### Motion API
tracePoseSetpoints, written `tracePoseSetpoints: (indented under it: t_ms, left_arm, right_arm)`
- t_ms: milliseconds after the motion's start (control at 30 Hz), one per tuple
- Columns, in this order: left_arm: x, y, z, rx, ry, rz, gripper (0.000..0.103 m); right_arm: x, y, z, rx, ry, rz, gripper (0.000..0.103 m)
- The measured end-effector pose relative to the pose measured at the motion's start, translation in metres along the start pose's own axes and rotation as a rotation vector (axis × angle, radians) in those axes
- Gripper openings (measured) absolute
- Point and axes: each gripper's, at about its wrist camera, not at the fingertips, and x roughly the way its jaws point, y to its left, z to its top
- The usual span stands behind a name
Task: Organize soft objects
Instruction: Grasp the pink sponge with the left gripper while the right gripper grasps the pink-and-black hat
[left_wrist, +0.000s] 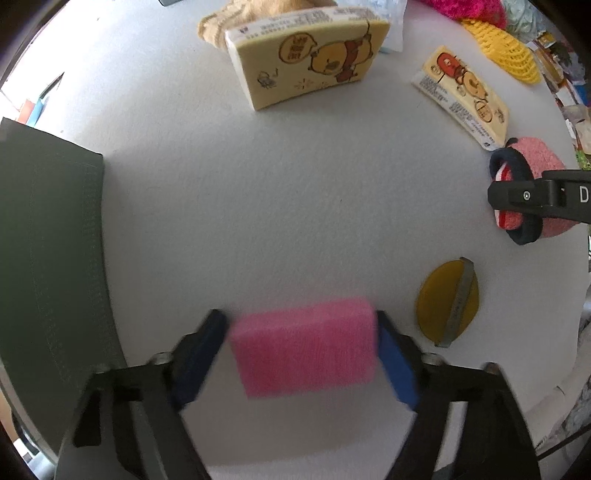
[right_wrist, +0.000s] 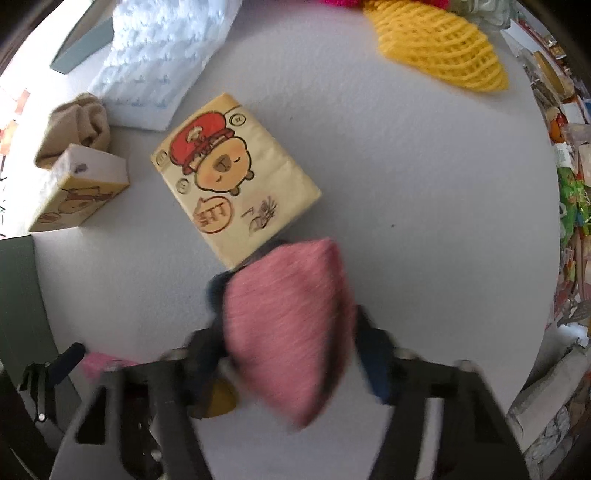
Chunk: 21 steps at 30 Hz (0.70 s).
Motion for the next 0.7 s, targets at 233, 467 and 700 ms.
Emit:
tracePoseSetpoints:
  t_ms: [233, 467, 700]
  left_arm:
    - [-0.004, 0.011, -0.017, 0.014, 0.032, -0.01, 0.072]
    - [-0.02, 0.013, -0.038, 0.071, 0.022, -0.009, 0.072]
    - [-0.039, 0.013, -0.054, 0.134, 0.004, -0.039, 0.072]
  right_arm:
    - [-0.014, -0.007, -0.023, 0.02, 0.015, 0.062, 0.036]
    - [-0.019, -0.028, -0.068, 0.073, 0.053, 0.098, 0.036]
    - [-0.023, -0.041, -0.131, 0.111, 0.072, 0.071, 0.036]
